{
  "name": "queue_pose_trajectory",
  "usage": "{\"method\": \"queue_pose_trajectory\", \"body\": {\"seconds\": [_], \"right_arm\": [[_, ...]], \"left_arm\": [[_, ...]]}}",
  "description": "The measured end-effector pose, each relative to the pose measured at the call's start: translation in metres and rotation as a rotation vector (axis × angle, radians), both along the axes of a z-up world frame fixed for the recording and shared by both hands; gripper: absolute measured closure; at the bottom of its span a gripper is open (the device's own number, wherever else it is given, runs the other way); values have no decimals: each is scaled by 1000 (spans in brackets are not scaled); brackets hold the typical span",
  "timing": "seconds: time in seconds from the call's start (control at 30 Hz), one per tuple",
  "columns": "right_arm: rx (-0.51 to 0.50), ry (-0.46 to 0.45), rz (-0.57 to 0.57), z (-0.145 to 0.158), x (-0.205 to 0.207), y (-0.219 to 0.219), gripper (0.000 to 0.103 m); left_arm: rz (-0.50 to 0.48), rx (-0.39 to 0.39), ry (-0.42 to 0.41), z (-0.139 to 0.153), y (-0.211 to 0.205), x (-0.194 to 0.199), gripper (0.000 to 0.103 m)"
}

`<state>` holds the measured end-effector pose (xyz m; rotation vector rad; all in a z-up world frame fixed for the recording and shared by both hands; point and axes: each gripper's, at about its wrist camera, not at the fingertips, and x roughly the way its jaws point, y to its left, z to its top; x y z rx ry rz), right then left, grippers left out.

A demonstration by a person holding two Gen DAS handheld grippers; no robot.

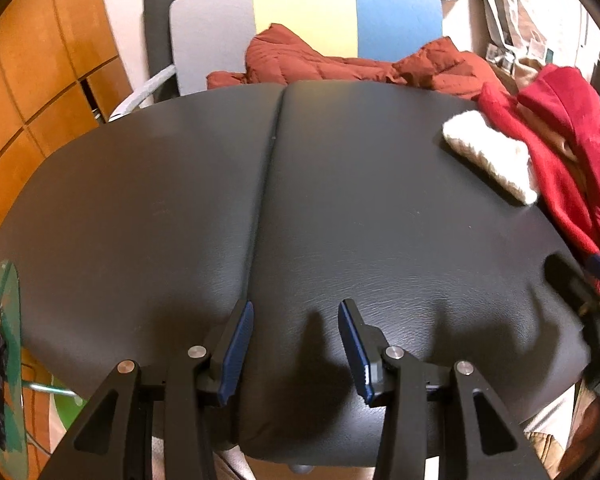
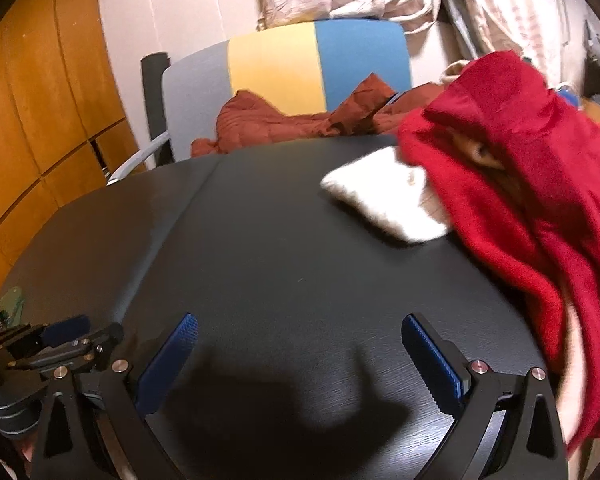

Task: Fold clothes
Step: 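Move the right tool toward the red sweatshirt in the clothes pile, then grasp the red sweatshirt with the right tool and lift it from the pile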

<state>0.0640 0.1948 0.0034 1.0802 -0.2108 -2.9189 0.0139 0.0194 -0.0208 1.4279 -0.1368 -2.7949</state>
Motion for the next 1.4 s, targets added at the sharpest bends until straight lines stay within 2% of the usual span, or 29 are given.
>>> {"method": "queue_pose_trajectory", "body": {"seconds": [0.17,0.23,0.33,0.47,0.57,0.63,0.8,0.83,0.87,0.93,1.0,1.03,1.1,1.13,1.17,1.23,1.33,1.37,1.4], "right_arm": [[19,50,-118,17,5,31,0],[-4,67,-157,23,8,50,0],[26,103,-211,33,14,77,0],[191,130,-269,43,14,111,0],[324,70,-317,38,-4,140,0],[359,36,-327,34,-17,157,0],[526,-9,-338,19,-52,170,0],[552,-30,-341,15,-59,175,2],[554,-41,-341,13,-63,179,9],[493,-53,-342,14,-62,192,26],[401,-32,-344,17,-56,207,31],[374,-24,-343,18,-54,211,38],[329,-8,-339,22,-48,219,54],[307,-1,-336,24,-46,222,69],[269,6,-336,27,-42,226,79],[174,14,-339,36,-38,231,84],[14,43,-346,52,-28,239,86],[-17,66,-330,58,-24,238,92],[-45,90,-310,65,-19,236,93]], "left_arm": [[-70,-16,9,4,24,-17,58],[-131,-3,12,4,36,-20,58],[-188,13,16,6,50,-23,58],[-209,31,7,-1,63,-12,58],[-214,25,-44,-4,64,-15,58],[-196,26,-65,-7,65,-15,58],[-158,27,-104,-7,56,-20,58],[-156,28,-111,-7,52,-22,58],[-155,25,-112,-6,51,-23,58],[-149,23,-112,-4,47,-26,58],[-141,23,-114,-2,42,-29,58],[-137,24,-115,-1,39,-30,58],[-128,25,-117,0,34,-33,58],[-124,25,-118,1,32,-34,58],[-120,31,-119,1,29,-35,58],[-112,38,-117,1,25,-36,58],[-106,52,-113,-1,21,-36,58],[-101,56,-111,-2,19,-36,58],[-94,58,-110,-3,18,-36,58]]}}
